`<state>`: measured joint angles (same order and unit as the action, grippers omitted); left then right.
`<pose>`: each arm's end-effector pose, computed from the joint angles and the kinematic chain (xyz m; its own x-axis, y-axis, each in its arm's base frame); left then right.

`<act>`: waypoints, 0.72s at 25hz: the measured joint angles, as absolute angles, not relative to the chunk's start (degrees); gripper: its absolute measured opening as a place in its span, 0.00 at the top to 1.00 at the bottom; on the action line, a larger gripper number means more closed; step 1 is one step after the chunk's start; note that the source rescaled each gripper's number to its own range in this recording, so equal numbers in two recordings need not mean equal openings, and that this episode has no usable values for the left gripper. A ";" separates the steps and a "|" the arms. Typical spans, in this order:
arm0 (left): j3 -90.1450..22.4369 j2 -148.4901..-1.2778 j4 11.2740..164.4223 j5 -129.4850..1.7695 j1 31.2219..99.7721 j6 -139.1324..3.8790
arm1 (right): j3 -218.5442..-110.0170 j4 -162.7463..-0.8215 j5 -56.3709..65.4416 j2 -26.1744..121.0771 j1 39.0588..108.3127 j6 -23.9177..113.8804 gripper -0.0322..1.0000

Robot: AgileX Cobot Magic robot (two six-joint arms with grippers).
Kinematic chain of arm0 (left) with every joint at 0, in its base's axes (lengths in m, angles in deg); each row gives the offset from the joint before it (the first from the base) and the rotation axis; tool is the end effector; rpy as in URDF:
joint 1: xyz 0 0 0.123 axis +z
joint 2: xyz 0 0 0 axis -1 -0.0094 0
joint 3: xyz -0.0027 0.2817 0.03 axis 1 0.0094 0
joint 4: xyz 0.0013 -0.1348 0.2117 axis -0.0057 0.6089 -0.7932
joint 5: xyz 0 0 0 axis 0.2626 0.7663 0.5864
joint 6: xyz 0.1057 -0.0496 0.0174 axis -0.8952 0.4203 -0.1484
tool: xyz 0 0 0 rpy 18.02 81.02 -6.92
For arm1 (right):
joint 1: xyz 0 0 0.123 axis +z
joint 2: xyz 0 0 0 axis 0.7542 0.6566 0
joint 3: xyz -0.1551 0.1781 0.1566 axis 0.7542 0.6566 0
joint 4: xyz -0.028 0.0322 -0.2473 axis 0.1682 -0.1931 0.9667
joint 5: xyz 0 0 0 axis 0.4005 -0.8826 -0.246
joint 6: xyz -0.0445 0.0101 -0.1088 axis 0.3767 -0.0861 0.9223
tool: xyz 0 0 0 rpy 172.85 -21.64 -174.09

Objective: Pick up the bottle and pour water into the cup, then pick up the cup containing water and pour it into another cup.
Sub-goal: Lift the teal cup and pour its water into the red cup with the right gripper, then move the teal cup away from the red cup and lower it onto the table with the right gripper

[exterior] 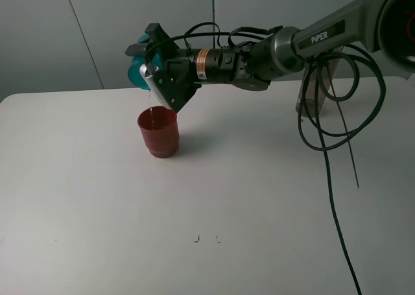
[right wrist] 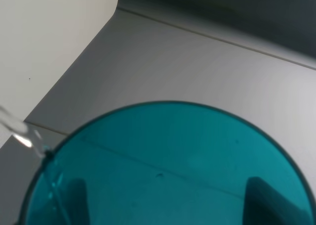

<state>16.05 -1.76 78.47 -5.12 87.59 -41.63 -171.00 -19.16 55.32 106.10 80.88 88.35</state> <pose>0.0163 -0.0081 0.2668 -0.4552 0.1221 -0.8820 0.1387 0.9882 0.0653 0.4063 0.3284 0.1410 0.8960 -0.3543 0.2677 0.1733 -0.2760 -0.9454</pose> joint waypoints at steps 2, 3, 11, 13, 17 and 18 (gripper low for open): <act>16.05 -1.76 78.47 -5.12 87.59 -41.63 | -171.00 -19.16 55.32 106.10 80.88 90.10 0.90; 16.05 -1.76 78.47 -5.12 87.59 -41.63 | -171.00 -19.16 55.32 106.10 80.88 90.89 0.90; 16.05 -1.76 78.47 -5.12 87.59 -41.63 | -171.00 -19.30 55.32 106.10 81.01 88.60 0.90; 16.05 -1.76 78.47 -5.12 87.59 -41.63 | -171.00 -19.39 55.32 106.10 81.14 82.71 0.90; 16.05 -1.76 78.47 -5.12 87.59 -41.63 | -171.00 -19.51 55.20 106.10 81.27 65.70 0.90; 16.05 -1.76 78.47 -5.12 87.59 -41.63 | -171.00 -20.17 54.54 105.97 81.27 61.06 0.90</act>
<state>16.05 -1.76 78.47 -5.12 87.59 -41.63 -171.00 -20.17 54.54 105.97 81.27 61.06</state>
